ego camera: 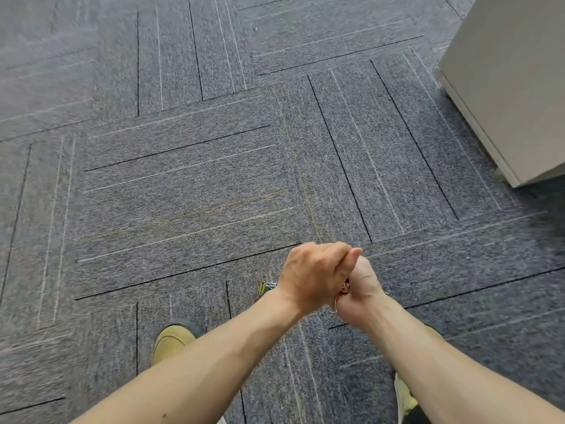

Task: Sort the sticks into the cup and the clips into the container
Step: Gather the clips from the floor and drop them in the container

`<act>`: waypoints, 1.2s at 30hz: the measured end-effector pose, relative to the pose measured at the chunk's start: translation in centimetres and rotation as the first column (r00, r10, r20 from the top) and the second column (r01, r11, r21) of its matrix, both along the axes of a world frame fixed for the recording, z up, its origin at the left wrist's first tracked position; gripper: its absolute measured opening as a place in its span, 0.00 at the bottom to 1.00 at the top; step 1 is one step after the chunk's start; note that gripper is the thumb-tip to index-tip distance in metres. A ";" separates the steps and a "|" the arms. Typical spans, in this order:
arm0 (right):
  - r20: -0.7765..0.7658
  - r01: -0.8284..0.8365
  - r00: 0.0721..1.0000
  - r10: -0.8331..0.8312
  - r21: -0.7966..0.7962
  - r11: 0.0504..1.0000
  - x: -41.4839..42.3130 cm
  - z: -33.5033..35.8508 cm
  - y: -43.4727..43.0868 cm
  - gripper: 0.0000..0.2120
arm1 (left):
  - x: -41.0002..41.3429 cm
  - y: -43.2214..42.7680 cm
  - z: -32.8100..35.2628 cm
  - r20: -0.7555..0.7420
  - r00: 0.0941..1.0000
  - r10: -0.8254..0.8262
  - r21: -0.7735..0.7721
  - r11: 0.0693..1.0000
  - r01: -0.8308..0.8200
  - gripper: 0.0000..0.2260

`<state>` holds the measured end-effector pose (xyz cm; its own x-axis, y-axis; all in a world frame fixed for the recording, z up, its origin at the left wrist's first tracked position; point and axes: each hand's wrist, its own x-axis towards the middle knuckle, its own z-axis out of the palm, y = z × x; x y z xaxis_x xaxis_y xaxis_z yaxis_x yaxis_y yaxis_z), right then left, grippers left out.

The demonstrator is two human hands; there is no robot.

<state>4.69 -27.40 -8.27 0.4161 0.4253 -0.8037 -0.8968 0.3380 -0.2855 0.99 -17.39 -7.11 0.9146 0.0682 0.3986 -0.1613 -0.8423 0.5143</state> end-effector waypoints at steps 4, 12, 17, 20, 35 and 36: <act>-0.013 -0.038 0.999 0.038 -0.015 0.999 0.1 0.3 0.0 0.15 | 0.0 0.4 1.3 -0.040 0.999 -0.027 -0.167 0.986 0.020 0.17; -0.080 -0.049 0.995 0.051 0.017 0.999 0.7 0.5 -1.5 0.15 | -4.1 8.5 -3.3 -0.510 0.741 0.437 -0.084 0.832 -0.549 0.08; -0.082 -0.046 0.996 0.047 0.014 0.999 0.9 0.5 -1.9 0.15 | -8.4 9.7 -4.7 -0.751 0.631 0.194 -0.026 0.947 -0.321 0.25; -0.086 -0.042 0.995 0.044 0.017 0.999 0.9 0.5 -1.9 0.15 | -8.6 10.7 -4.9 -0.790 0.605 0.106 -0.027 0.978 -0.207 0.31; -0.055 -0.067 0.996 0.067 -0.002 0.998 0.9 0.5 -1.9 0.14 | -7.0 7.7 -5.7 -0.662 0.749 0.011 -0.066 0.995 -0.073 0.41; -0.053 -0.065 0.997 0.064 -0.009 0.998 0.9 0.5 -1.9 0.14 | -7.4 7.6 -5.8 -0.677 0.736 0.010 -0.032 0.999 -0.043 0.46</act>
